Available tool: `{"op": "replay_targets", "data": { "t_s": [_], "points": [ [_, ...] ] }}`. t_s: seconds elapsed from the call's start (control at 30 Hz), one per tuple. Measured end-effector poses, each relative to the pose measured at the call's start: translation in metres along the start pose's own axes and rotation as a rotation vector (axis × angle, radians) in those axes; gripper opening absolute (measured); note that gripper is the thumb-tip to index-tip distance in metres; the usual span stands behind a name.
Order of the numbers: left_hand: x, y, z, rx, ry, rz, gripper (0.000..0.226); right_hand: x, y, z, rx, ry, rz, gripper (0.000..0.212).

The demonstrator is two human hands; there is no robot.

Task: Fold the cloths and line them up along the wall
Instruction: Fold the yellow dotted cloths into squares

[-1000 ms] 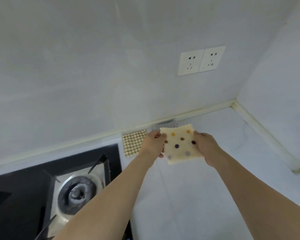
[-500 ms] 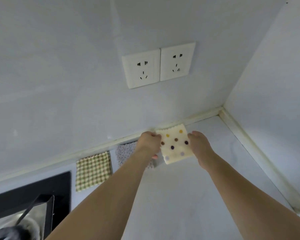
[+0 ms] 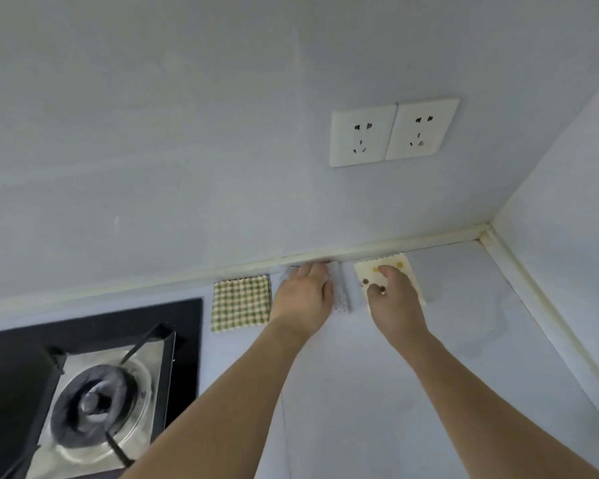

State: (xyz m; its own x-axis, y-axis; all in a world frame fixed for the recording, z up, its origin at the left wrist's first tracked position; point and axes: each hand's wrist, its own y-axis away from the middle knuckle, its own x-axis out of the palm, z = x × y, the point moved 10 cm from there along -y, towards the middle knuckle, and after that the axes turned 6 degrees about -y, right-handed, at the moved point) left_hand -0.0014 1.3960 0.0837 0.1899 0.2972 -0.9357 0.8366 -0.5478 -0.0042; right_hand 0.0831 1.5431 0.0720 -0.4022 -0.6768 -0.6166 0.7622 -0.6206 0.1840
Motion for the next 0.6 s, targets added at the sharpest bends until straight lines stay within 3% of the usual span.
{"op": "replay_targets", "data": {
  "t_s": [0.23, 0.43, 0.6],
  "points": [
    [-0.084, 0.065, 0.093, -0.054, -0.104, -0.147, 0.036, 0.068, 0.072, 0.108, -0.276, 0.109, 0.074, 0.042],
    [-0.147, 0.135, 0.200, -0.109, -0.117, -0.239, 0.037, 0.155, 0.145, 0.185, -0.370, 0.146, 0.133, 0.045],
    [-0.193, 0.195, 0.299, -0.111, -0.138, -0.219, 0.037, 0.238, 0.217, 0.247, -0.404, 0.158, 0.196, 0.045]
  ]
}}
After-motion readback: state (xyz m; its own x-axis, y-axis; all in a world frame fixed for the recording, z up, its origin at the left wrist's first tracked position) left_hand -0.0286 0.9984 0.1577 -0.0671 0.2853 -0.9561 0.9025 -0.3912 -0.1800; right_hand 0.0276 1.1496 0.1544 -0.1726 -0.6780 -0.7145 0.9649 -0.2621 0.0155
